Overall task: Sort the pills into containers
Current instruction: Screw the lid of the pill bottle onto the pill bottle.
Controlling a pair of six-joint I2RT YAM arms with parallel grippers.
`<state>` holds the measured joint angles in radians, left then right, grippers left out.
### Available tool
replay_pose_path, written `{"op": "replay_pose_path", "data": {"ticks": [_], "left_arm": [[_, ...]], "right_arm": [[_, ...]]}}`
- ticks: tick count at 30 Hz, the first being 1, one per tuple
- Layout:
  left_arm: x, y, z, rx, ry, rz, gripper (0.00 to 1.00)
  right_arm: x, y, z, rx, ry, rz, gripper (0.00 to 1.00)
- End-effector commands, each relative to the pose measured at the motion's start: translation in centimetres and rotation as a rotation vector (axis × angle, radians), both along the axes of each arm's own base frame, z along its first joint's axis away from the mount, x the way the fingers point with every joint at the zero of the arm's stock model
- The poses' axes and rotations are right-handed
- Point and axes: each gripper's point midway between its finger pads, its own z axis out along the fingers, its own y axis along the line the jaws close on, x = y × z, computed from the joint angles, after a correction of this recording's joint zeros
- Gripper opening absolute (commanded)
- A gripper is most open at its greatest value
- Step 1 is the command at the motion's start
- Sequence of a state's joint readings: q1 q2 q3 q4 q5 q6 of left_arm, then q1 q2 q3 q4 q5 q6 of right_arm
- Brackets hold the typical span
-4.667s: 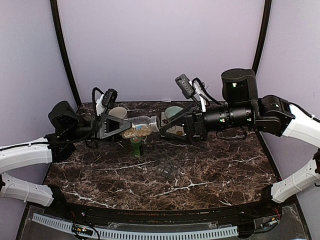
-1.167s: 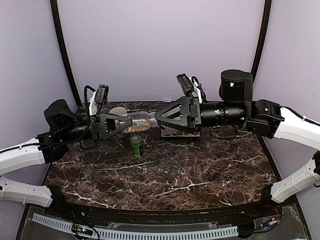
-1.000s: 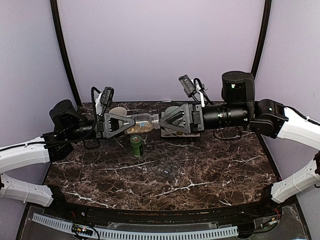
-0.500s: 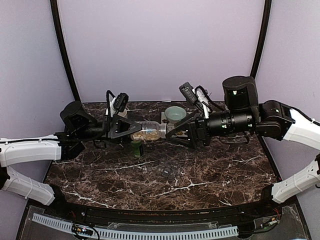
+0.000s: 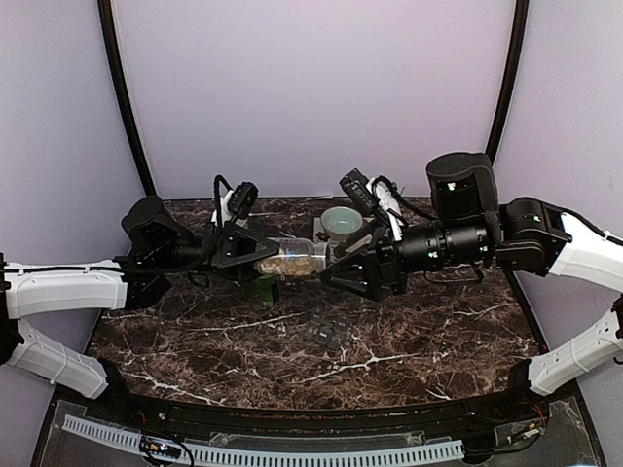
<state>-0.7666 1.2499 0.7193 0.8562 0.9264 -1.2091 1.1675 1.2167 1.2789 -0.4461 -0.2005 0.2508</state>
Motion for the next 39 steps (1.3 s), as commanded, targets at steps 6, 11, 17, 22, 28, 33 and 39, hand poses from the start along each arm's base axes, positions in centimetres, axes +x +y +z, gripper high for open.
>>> {"op": "replay_pose_path", "data": {"ticks": [6,11,17,22,28,33,39], "left_arm": [[-0.7,0.2,2.4,-0.062,-0.056,-0.044,0.00],[-0.8,0.2,2.4,-0.060,-0.053,-0.053,0.00],[-0.9,0.2,2.3,-0.059,-0.053,-0.064,0.00],[-1.1,0.2,2.1,-0.056,-0.055,-0.071,0.00],[-1.3,0.2,2.1,-0.057,-0.066,-0.079,0.00],[-1.3,0.3,2.5,-0.075,-0.136,-0.066,0.00],[-1.0,0.7,3.8,-0.127,-0.263,0.007,0.00]], "right_arm": [[0.1,0.8,1.7,0.029,-0.068,0.003,0.70],[0.3,1.1,1.8,0.026,-0.079,0.006,0.68],[0.2,1.6,1.5,0.011,-0.082,0.018,0.63],[0.2,2.0,1.5,0.007,-0.083,0.021,0.45],[0.2,2.3,1.5,0.007,-0.050,0.017,0.10],[-0.1,3.2,1.5,0.009,0.069,0.013,0.05],[-0.3,5.0,2.0,0.050,0.306,-0.016,0.03]]}}
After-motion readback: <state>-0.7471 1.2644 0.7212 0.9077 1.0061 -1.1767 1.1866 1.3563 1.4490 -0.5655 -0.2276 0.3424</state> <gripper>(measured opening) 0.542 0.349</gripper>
